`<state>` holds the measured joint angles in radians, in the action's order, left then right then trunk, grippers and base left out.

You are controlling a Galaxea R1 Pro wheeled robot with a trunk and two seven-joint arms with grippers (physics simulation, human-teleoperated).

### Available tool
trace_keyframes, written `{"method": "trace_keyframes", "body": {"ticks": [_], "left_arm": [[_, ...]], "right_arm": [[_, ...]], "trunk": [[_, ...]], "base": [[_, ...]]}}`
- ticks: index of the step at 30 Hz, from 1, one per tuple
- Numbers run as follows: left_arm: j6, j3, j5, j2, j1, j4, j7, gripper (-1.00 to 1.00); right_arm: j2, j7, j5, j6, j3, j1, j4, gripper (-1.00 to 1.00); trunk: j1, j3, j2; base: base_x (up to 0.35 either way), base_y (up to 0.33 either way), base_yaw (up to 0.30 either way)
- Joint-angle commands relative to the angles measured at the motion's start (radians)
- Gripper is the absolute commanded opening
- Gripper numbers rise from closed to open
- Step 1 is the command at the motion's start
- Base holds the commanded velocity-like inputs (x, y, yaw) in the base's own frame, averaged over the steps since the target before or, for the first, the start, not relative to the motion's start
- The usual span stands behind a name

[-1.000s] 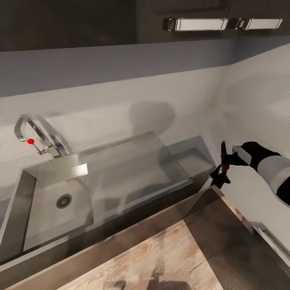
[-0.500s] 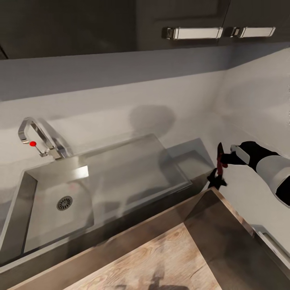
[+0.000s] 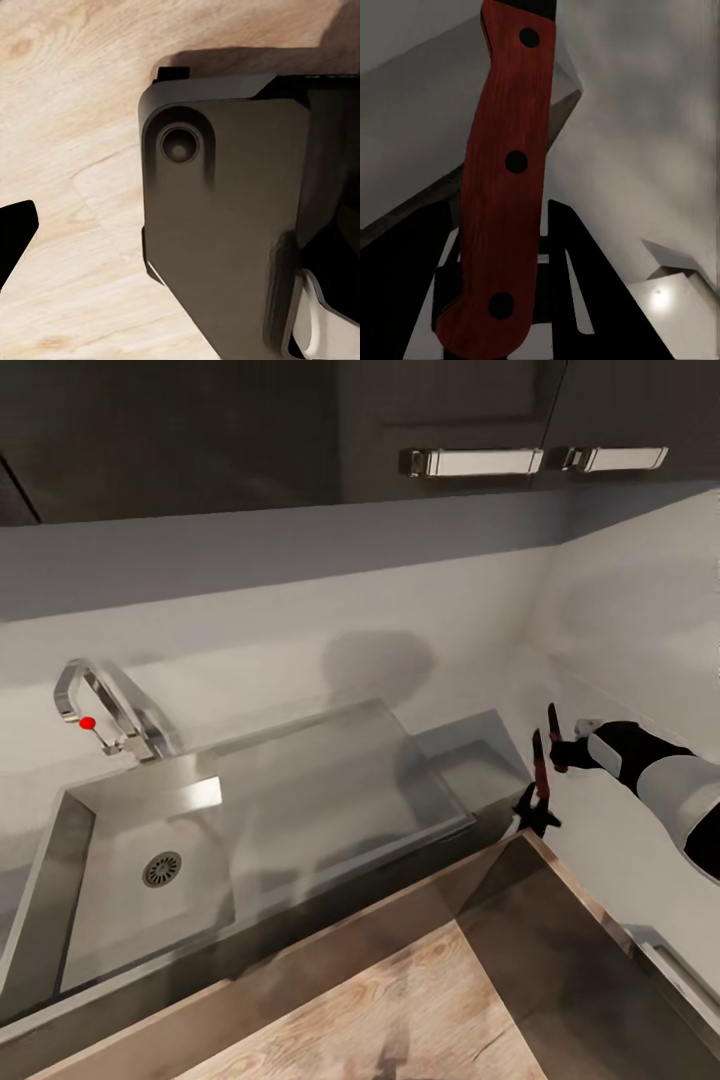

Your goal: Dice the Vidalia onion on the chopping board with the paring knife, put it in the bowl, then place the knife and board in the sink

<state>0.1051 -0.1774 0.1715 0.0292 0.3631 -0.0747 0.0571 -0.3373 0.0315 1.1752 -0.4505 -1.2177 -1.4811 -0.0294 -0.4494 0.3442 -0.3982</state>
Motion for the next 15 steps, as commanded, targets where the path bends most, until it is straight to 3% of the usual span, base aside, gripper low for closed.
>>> {"method": "trace_keyframes", "body": {"ticks": [1, 15], "left_arm": [[0.009, -0.008, 0.009, 0.001, 0.002, -0.005, 0.001, 1.0], [0.013, -0.008, 0.009, -0.01, 0.002, -0.005, 0.004, 1.0]], "right_arm": [[-0.002, 0.003, 0.002, -0.002, -0.008, 0.0, -0.001, -1.0], [0.003, 0.006, 0.001, 0.004, -0.01, 0.002, -0.006, -1.0]], "trunk": [[-0.001, 0.0, -0.002], [-0.001, -0.022, -0.002]], "base": [[0.0, 0.0, 0.0], [0.0, 0.0, 0.0]]}}
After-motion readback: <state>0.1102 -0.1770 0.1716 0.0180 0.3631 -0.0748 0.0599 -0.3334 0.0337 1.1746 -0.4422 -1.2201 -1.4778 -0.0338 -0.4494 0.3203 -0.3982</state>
